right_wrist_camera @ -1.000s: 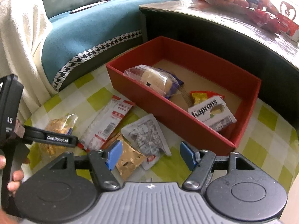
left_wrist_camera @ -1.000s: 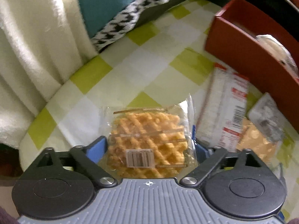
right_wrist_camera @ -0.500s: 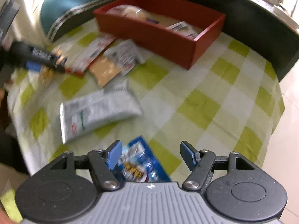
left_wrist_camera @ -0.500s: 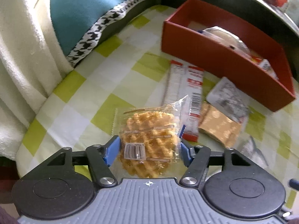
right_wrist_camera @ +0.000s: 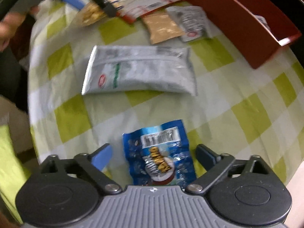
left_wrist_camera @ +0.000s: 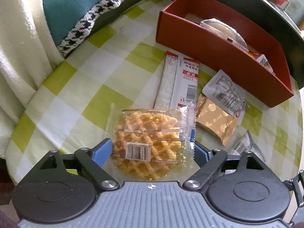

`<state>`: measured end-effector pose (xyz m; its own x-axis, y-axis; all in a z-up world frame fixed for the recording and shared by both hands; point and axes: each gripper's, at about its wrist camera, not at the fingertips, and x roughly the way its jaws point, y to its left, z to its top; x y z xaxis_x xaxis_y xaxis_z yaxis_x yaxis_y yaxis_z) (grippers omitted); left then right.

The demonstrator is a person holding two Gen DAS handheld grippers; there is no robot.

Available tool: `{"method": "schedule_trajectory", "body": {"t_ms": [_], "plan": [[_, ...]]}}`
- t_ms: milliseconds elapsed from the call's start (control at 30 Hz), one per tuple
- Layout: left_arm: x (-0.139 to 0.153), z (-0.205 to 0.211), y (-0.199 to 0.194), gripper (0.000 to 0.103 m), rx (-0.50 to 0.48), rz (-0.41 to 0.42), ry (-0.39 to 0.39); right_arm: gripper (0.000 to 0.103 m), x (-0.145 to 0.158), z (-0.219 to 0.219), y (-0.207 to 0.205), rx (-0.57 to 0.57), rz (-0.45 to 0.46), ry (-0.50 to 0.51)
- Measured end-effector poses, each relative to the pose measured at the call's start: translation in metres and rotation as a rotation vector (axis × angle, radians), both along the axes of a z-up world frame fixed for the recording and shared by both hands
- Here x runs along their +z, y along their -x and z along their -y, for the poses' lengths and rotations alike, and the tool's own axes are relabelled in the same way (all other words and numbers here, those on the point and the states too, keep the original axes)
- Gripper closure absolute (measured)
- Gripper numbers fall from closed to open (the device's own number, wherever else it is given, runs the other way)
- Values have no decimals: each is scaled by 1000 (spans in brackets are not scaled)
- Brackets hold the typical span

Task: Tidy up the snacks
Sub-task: 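Grasp blue snack bag with right tool while left tool holds the waffle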

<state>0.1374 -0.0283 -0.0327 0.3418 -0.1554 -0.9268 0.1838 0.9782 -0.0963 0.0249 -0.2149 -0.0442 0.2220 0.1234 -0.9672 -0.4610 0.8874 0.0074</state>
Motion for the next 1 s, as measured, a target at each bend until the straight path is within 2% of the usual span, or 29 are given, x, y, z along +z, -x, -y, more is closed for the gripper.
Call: {"method": "schedule_trajectory", "body": {"t_ms": [100, 267, 367, 467, 500, 633, 733, 833, 933, 1000], "plan": [[-2, 1, -2, 8, 5, -9, 0, 0, -6, -9, 8, 31, 22, 42], [2, -8, -6, 8, 49, -18, 31, 0, -4, 2, 2, -83, 23, -24], [6, -16, -9, 4, 87, -13, 54, 0, -5, 0, 3, -74, 28, 0], [2, -17, -10, 4, 102, -29, 44, 0, -6, -4, 5, -75, 37, 16], [-1, -15, -10, 4, 100, -34, 34, 2, -6, -6, 6, -87, 43, 14], [-10, -9, -10, 0, 91, -42, -16, 27, 4, 1, 7, -155, 74, -18], [-17, -4, -12, 0, 106, -32, -58, 29, 8, 11, 7, -206, 79, -51], [-20, 2, -10, 7, 115, -20, -109, 30, 13, 11, 2, -215, 96, -45], [-16, 8, -6, 15, 89, 10, -129, 31, 21, 16, -3, -233, 113, -86], [-12, 10, -1, 17, 79, 34, -143, 31, 27, 16, -8, -247, 132, -99]]}}
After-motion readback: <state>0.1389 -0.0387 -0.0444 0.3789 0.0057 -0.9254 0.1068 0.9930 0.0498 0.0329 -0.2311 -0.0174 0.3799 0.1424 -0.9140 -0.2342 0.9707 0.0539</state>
